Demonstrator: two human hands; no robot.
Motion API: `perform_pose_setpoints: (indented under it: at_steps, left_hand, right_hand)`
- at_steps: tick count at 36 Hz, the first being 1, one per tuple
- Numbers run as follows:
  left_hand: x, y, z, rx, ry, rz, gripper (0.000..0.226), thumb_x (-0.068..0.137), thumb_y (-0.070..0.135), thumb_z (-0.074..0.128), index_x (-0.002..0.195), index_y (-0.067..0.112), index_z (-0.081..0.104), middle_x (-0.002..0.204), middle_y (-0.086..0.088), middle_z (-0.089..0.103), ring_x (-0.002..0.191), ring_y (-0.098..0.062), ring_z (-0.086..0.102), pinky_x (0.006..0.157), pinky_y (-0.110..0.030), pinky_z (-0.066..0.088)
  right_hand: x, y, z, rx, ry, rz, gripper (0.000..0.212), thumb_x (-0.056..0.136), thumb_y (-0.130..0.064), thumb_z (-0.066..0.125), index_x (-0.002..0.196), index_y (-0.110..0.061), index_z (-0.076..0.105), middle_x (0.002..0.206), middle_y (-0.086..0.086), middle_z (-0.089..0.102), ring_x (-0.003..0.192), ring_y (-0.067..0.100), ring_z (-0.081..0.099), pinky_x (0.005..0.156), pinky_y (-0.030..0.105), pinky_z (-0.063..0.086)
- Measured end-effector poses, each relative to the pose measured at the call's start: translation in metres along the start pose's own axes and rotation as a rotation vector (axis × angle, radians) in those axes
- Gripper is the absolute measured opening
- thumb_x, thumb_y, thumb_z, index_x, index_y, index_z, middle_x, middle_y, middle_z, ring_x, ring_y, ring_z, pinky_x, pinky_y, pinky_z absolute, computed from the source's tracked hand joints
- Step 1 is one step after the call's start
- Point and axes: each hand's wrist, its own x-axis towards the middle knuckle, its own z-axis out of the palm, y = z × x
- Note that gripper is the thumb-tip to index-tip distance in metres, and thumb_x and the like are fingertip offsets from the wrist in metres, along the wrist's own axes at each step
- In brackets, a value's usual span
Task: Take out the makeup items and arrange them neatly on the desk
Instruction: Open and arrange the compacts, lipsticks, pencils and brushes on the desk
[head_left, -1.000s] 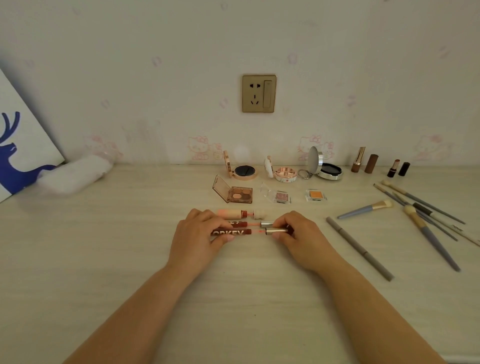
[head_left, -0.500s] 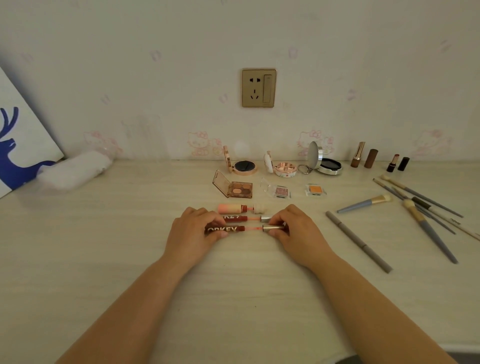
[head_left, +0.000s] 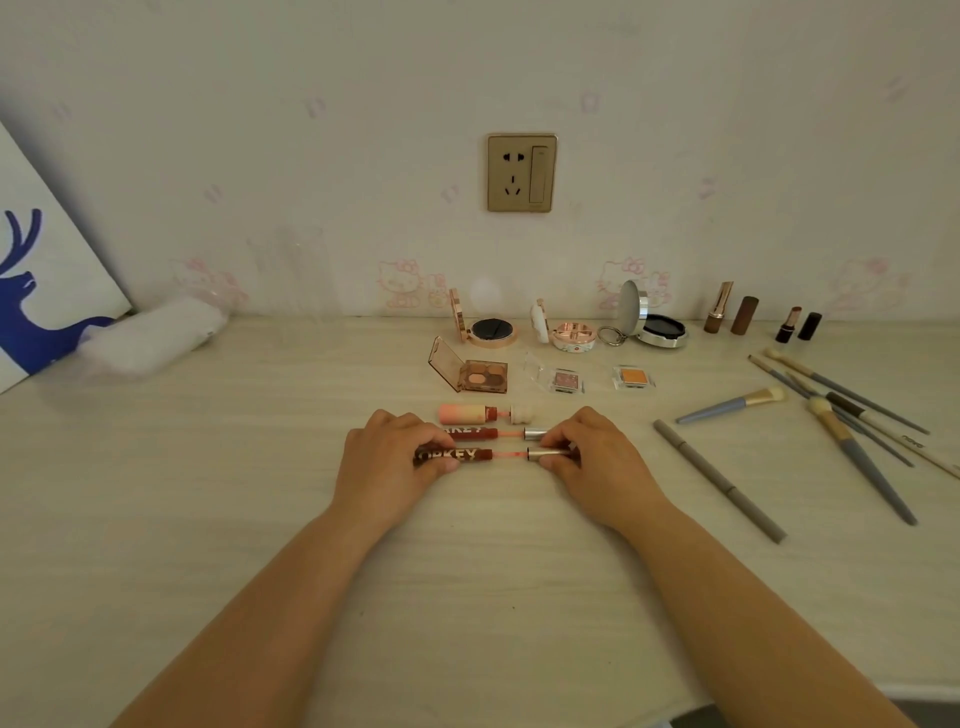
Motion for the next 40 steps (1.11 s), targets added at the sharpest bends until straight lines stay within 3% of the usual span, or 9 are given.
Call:
perform_pose_setpoints:
  at_steps: [17,23,26,29,34,37,40]
  left_hand:
    - [-0.002,0.004,-0.003,0.035,-0.009,0.028,0.031,0.084,0.051,0.058,0.113,0.040,0.062,0.114,0.019,0.059,0.108,-0.011,0.042,0.086,-0.029,0.029]
    - [-0.003,0.007,-0.002,0.049,0.027,0.092,0.051,0.077,0.058,0.061,0.124,0.039,0.056,0.118,0.017,0.055,0.109,-0.011,0.041,0.084,-0.026,0.027]
    - [-0.005,0.014,0.000,-0.013,0.096,0.156,0.052,0.075,0.058,0.061,0.121,0.033,0.059,0.113,0.011,0.057,0.105,-0.016,0.047,0.082,-0.027,0.030]
    - [-0.007,0.031,0.001,-0.044,0.183,0.231,0.041,0.081,0.056,0.046,0.109,0.031,0.062,0.100,0.011,0.061,0.092,-0.016,0.053,0.075,-0.027,0.034]
    - [-0.004,0.067,0.003,-0.006,0.180,0.373,0.029,0.086,0.045,0.045,0.100,0.029,0.066,0.089,0.013,0.064,0.083,-0.015,0.056,0.070,-0.027,0.038]
    - [0.002,0.098,0.009,-0.013,0.099,0.412,0.021,0.090,0.036,0.055,0.107,0.029,0.066,0.099,0.013,0.065,0.095,-0.015,0.054,0.076,-0.029,0.036]
    - [0.011,0.133,0.021,0.025,0.006,0.450,0.026,0.095,0.040,0.045,0.118,0.035,0.058,0.114,0.017,0.058,0.109,-0.011,0.044,0.086,-0.028,0.031]
  right_hand:
    - [-0.001,-0.002,-0.002,0.036,-0.002,0.026,0.022,0.086,-0.024,0.065,0.107,-0.015,0.065,0.104,-0.002,0.051,0.088,0.008,0.045,0.079,0.016,0.034]
    - [-0.003,-0.005,-0.004,0.054,0.004,0.046,0.023,0.085,-0.024,0.066,0.107,-0.015,0.062,0.099,-0.006,0.045,0.085,0.010,0.045,0.079,0.020,0.038]
    - [-0.004,-0.008,-0.008,0.112,0.048,0.073,0.019,0.089,-0.023,0.061,0.106,-0.015,0.061,0.098,-0.006,0.046,0.082,0.009,0.046,0.075,0.019,0.037]
    - [-0.008,-0.008,-0.020,0.201,0.140,0.129,0.010,0.093,-0.021,0.054,0.100,-0.019,0.061,0.098,-0.004,0.053,0.079,0.007,0.048,0.068,0.014,0.036]
    - [-0.031,0.007,-0.050,0.229,0.308,0.196,0.009,0.093,-0.018,0.055,0.088,-0.021,0.062,0.088,-0.007,0.058,0.075,0.002,0.050,0.065,0.006,0.036]
    - [-0.053,0.027,-0.069,0.177,0.380,0.291,0.008,0.092,-0.019,0.056,0.089,-0.019,0.063,0.085,-0.005,0.058,0.073,0.003,0.050,0.064,0.009,0.038]
    - [-0.071,0.046,-0.081,0.048,0.326,0.397,0.008,0.092,-0.022,0.054,0.092,-0.020,0.063,0.090,-0.004,0.056,0.084,0.013,0.052,0.073,0.022,0.041]
